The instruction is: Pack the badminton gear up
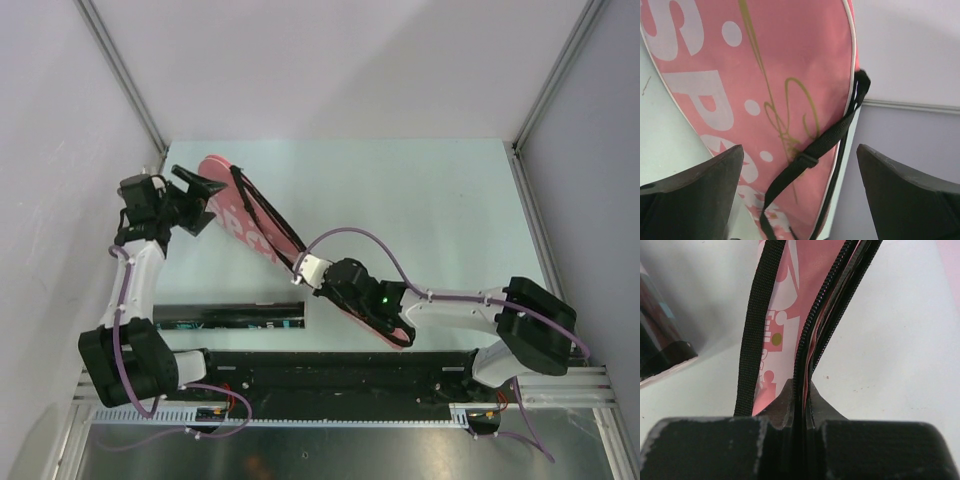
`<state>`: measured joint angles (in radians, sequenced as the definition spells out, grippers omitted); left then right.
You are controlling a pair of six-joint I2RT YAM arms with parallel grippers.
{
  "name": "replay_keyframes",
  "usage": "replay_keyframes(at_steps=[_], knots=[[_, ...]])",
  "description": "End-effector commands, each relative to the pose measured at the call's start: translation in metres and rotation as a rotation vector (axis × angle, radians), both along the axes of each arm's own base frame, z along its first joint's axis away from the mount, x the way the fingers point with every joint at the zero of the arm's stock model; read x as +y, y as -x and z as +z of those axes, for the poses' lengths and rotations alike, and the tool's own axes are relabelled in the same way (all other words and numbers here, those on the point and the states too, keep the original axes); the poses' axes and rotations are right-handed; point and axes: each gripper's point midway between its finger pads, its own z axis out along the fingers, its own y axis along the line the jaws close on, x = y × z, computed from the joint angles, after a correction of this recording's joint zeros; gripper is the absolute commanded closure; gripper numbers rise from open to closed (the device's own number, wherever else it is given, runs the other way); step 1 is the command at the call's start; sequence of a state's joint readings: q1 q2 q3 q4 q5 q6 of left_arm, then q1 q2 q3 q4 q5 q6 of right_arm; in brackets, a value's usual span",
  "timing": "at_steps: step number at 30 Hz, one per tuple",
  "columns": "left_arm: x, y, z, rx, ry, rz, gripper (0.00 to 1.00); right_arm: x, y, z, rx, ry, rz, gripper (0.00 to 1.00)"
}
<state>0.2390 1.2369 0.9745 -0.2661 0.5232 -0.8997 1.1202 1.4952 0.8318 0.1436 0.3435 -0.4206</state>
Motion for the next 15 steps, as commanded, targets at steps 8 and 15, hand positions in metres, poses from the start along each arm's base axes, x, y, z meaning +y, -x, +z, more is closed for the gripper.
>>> replay_keyframes(at_steps=[8, 15], knots=[[0.047, -0.034, 0.032, 0.095, -0.022, 0.28, 0.0, -0.002, 0.008, 0.025, -0.206, 0.015, -0.023, 1.0], [0.051, -0.054, 0.008, 0.192, -0.091, 0.262, 0.0, -0.001, 0.018, 0.03, -0.241, 0.018, -0.008, 1.0]])
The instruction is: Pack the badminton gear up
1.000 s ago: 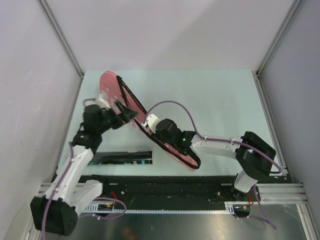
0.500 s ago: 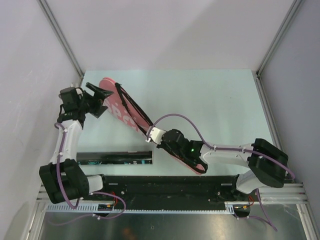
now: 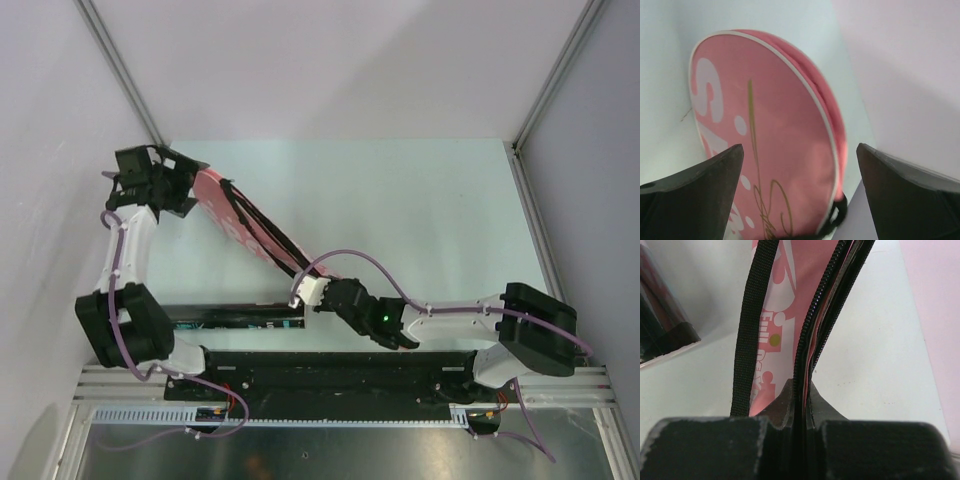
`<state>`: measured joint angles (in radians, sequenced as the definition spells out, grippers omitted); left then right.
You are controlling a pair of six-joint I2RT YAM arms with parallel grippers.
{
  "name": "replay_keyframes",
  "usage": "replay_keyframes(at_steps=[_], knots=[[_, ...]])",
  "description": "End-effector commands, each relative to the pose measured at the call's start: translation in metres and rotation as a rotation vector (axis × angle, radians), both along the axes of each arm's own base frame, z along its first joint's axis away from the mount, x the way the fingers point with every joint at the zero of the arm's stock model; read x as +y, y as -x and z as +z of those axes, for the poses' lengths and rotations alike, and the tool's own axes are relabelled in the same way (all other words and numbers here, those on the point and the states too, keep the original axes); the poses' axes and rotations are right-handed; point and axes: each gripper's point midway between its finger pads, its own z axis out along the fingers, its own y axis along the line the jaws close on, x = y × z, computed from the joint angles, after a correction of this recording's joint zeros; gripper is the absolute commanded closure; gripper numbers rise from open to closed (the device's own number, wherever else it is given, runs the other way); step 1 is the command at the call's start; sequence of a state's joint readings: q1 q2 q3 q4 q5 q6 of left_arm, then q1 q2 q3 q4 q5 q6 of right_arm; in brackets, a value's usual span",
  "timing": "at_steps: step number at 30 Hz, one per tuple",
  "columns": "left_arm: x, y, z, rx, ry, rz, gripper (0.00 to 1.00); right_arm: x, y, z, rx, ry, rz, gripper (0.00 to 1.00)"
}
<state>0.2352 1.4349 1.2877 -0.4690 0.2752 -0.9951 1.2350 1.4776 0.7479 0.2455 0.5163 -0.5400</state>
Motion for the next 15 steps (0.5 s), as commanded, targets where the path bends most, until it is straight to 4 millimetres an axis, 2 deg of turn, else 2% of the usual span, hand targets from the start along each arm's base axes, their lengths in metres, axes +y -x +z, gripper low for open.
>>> replay_keyframes(at_steps=[1, 3, 5, 6, 7, 9, 10, 12, 13, 14, 15], knots=[[0.005, -0.007, -0.007, 0.063, -0.069, 0.006, 0.0, 0.002, -0.001, 0.029, -0.087, -0.062, -0.015, 1.0], [0.003, -0.011, -0.006, 0.067, -0.061, 0.004, 0.0, 0.002, 0.0, 0.026, -0.094, -0.055, -0.018, 1.0], [-0.002, -0.012, -0.006, 0.07, -0.061, -0.016, 0.06, 0.001, -0.001, 0.024, -0.103, -0.045, -0.02, 1.0], [-0.004, -0.01, -0.014, 0.098, -0.053, -0.016, 0.1, 0.001, -0.001, 0.024, -0.105, -0.042, -0.022, 1.0], [-0.004, -0.008, -0.018, 0.112, -0.041, -0.013, 0.2, 0.0, 0.0, 0.022, -0.106, -0.037, -0.023, 1.0], [-0.004, -0.004, -0.028, 0.145, -0.03, -0.01, 0.34, 0.0, 0.0, 0.023, -0.111, -0.035, -0.022, 1.0], [-0.004, -0.003, -0.029, 0.15, -0.031, -0.008, 0.44, 0.0, 0.0, 0.023, -0.109, -0.039, -0.023, 1.0], [-0.002, 0.001, -0.03, 0.159, -0.042, -0.002, 0.52, -0.001, 0.002, 0.022, -0.096, -0.054, -0.028, 0.98], [-0.002, 0.002, -0.028, 0.155, -0.049, -0.002, 0.62, 0.001, 0.005, 0.021, -0.075, -0.058, -0.007, 0.93], [-0.001, 0.004, -0.027, 0.157, -0.05, 0.002, 0.68, 0.005, 0.008, 0.021, -0.049, -0.078, 0.011, 0.83], [-0.002, 0.007, -0.026, 0.161, -0.051, -0.001, 0.74, 0.009, 0.013, 0.021, 0.003, -0.126, 0.018, 0.6]])
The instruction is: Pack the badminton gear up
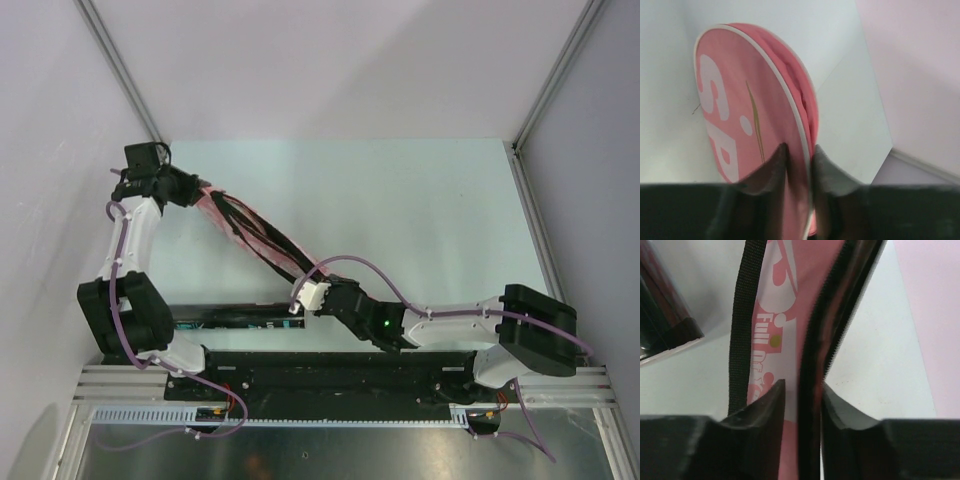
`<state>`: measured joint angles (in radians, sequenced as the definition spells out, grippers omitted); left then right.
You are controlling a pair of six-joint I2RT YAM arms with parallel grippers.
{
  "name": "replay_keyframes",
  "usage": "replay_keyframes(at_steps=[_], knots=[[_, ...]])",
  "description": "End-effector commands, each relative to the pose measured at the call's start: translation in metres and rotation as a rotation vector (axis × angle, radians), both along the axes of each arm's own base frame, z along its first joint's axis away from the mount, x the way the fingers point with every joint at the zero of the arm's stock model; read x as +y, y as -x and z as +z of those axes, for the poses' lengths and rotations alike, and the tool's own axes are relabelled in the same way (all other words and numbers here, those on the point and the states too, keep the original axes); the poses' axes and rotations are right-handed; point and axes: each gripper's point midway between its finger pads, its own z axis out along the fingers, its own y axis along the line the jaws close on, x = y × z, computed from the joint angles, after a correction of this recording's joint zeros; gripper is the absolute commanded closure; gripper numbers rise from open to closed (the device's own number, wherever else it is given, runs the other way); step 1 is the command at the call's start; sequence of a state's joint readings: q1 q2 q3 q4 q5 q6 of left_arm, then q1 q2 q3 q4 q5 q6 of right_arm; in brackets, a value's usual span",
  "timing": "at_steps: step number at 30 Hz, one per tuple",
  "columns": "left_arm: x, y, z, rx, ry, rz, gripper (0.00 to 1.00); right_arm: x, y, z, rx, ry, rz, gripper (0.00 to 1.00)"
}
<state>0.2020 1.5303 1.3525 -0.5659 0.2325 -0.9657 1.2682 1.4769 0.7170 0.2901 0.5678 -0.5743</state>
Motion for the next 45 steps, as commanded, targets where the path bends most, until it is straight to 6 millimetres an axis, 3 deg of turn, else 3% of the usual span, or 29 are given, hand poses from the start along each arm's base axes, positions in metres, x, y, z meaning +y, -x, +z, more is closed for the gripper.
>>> replay_keyframes(at_steps=[1, 3, 4, 6, 8, 9, 11, 12, 13, 14, 15, 16, 17, 18, 19, 20, 21, 22, 24, 29, 37, 45], knots=[[0.002, 0.014, 0.004, 0.035, -0.032, 0.007, 0.86, 0.017, 0.016, 0.024, 0.119, -0.182, 0.063, 0.49], [0.001, 0.018, 0.007, 0.035, -0.032, 0.002, 0.96, 0.037, 0.03, 0.043, 0.275, -0.35, 0.104, 0.3], [0.0, 0.021, 0.005, 0.042, -0.038, -0.001, 1.0, 0.046, 0.039, 0.053, 0.379, -0.41, 0.181, 0.28], [0.0, 0.028, 0.006, 0.043, -0.043, 0.004, 1.0, 0.064, 0.038, 0.091, 0.52, -0.6, 0.181, 0.22], [-0.002, 0.034, 0.003, 0.054, -0.034, 0.003, 1.0, 0.075, 0.03, 0.112, 0.608, -0.691, 0.192, 0.2], [-0.003, 0.037, 0.002, 0.054, -0.032, 0.001, 1.0, 0.083, 0.025, 0.137, 0.605, -0.749, 0.212, 0.17], [-0.004, 0.041, 0.001, 0.059, -0.028, 0.002, 0.98, 0.093, 0.006, 0.153, 0.591, -0.81, 0.194, 0.14], [-0.005, 0.044, 0.004, 0.048, -0.024, 0.001, 0.91, 0.099, -0.004, 0.179, 0.569, -0.862, 0.208, 0.14], [-0.006, 0.046, 0.004, 0.051, -0.019, 0.005, 0.89, 0.104, -0.016, 0.185, 0.589, -0.902, 0.185, 0.14], [-0.006, 0.047, 0.005, 0.047, -0.021, 0.007, 0.89, 0.107, -0.038, 0.175, 0.604, -0.913, 0.138, 0.16], [-0.007, 0.048, 0.009, 0.033, -0.023, 0.006, 0.86, 0.116, -0.046, 0.197, 0.621, -0.969, 0.176, 0.22], [-0.007, 0.05, 0.009, 0.036, -0.022, 0.003, 0.84, 0.121, -0.052, 0.203, 0.681, -1.019, 0.171, 0.26], [-0.008, 0.05, 0.009, 0.035, -0.018, -0.001, 0.82, 0.129, -0.069, 0.189, 0.728, -1.035, 0.144, 0.29], [-0.009, 0.051, 0.01, 0.031, -0.016, -0.006, 0.82, 0.138, -0.072, 0.209, 0.743, -1.081, 0.186, 0.31], [-0.012, 0.053, 0.008, 0.034, -0.004, -0.011, 0.81, 0.147, -0.074, 0.214, 0.771, -1.1, 0.204, 0.32], [-0.012, 0.054, 0.007, 0.037, 0.0, -0.012, 0.82, 0.162, -0.084, 0.189, 0.868, -1.108, 0.16, 0.34], [-0.013, 0.054, 0.007, 0.038, 0.002, -0.012, 0.87, 0.171, -0.083, 0.184, 0.936, -1.107, 0.169, 0.37], [-0.013, 0.055, 0.007, 0.038, 0.005, -0.011, 0.89, 0.182, -0.087, 0.201, 0.972, -1.14, 0.203, 0.42], [-0.013, 0.057, 0.007, 0.037, 0.004, -0.01, 0.92, 0.197, -0.088, 0.188, 1.078, -1.156, 0.203, 0.46], [-0.016, 0.061, 0.014, 0.015, 0.014, -0.019, 0.89, 0.209, -0.087, 0.176, 1.228, -1.219, 0.196, 0.49], [-0.017, 0.066, 0.018, 0.004, 0.013, -0.016, 0.88, 0.216, -0.098, 0.153, 1.381, -1.29, 0.18, 0.66], [-0.022, 0.069, 0.02, -0.006, 0.03, -0.041, 0.9, 0.228, -0.097, 0.138, 1.433, -1.241, 0.217, 0.6]])
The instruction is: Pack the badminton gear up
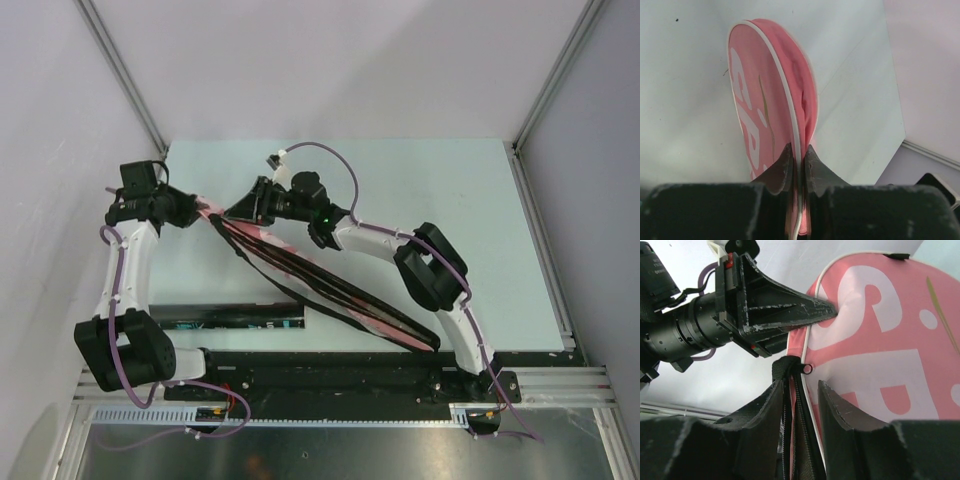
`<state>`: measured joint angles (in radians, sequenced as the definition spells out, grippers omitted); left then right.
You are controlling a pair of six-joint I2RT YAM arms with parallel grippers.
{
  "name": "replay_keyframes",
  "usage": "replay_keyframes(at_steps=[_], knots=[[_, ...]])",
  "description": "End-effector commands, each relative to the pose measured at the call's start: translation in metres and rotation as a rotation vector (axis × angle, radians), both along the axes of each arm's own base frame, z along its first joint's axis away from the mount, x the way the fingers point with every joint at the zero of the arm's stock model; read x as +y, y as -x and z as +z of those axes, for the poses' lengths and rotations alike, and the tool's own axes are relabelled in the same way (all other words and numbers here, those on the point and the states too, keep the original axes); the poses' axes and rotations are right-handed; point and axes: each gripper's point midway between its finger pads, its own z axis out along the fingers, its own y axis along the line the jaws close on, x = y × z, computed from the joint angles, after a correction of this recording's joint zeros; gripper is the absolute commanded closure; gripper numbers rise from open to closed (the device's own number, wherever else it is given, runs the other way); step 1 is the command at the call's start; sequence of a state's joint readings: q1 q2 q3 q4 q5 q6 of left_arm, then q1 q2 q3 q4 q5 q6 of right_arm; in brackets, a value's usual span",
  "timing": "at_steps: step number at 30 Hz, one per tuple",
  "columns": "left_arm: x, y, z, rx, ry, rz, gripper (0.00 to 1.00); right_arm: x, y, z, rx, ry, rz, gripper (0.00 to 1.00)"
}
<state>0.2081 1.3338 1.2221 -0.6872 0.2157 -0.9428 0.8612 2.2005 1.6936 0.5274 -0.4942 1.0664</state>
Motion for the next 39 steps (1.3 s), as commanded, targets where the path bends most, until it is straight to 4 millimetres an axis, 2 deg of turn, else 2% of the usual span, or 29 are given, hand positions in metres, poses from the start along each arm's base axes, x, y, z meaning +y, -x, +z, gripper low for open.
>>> replay_keyframes(at_steps=[1, 2, 4, 8, 11, 13, 16, 19, 24, 28, 32, 39], knots=[[-0.016, 0.008, 0.019, -0.056, 0.05, -0.044, 0.9, 0.01, 0.003, 0.015, -0.02, -0.056, 0.052, 0.59], [-0.017, 0.009, 0.019, -0.055, 0.055, -0.048, 0.9, 0.013, 0.004, 0.008, -0.008, -0.049, 0.066, 0.59], [-0.02, 0.01, 0.018, -0.053, 0.069, -0.059, 0.9, 0.017, 0.003, 0.014, -0.015, -0.062, 0.079, 0.59], [-0.019, 0.01, 0.02, -0.06, 0.059, -0.06, 0.92, 0.018, 0.005, 0.007, -0.011, -0.055, 0.104, 0.62], [-0.019, 0.01, 0.025, -0.075, 0.052, -0.069, 0.92, 0.013, 0.01, 0.005, -0.002, -0.065, 0.118, 0.66], [-0.019, 0.01, 0.026, -0.078, 0.048, -0.068, 0.92, 0.01, 0.013, 0.009, -0.017, -0.082, 0.136, 0.67], [-0.019, 0.01, 0.024, -0.073, 0.052, -0.067, 0.92, 0.008, 0.016, 0.003, -0.029, -0.078, 0.175, 0.68], [-0.02, 0.011, 0.025, -0.074, 0.055, -0.07, 0.93, 0.005, 0.02, 0.01, -0.068, -0.105, 0.207, 0.7], [-0.02, 0.012, 0.026, -0.08, 0.049, -0.074, 0.92, -0.005, 0.01, -0.005, -0.105, -0.068, 0.182, 0.68], [-0.02, 0.013, 0.024, -0.078, 0.047, -0.075, 0.93, -0.004, 0.006, -0.012, -0.181, -0.033, 0.188, 0.72], [-0.02, 0.015, 0.022, -0.073, 0.05, -0.073, 0.92, 0.003, 0.026, -0.008, -0.231, -0.061, 0.269, 0.73], [-0.021, 0.016, 0.026, -0.084, 0.054, -0.073, 0.93, 0.017, 0.039, -0.012, -0.312, -0.034, 0.318, 0.73]])
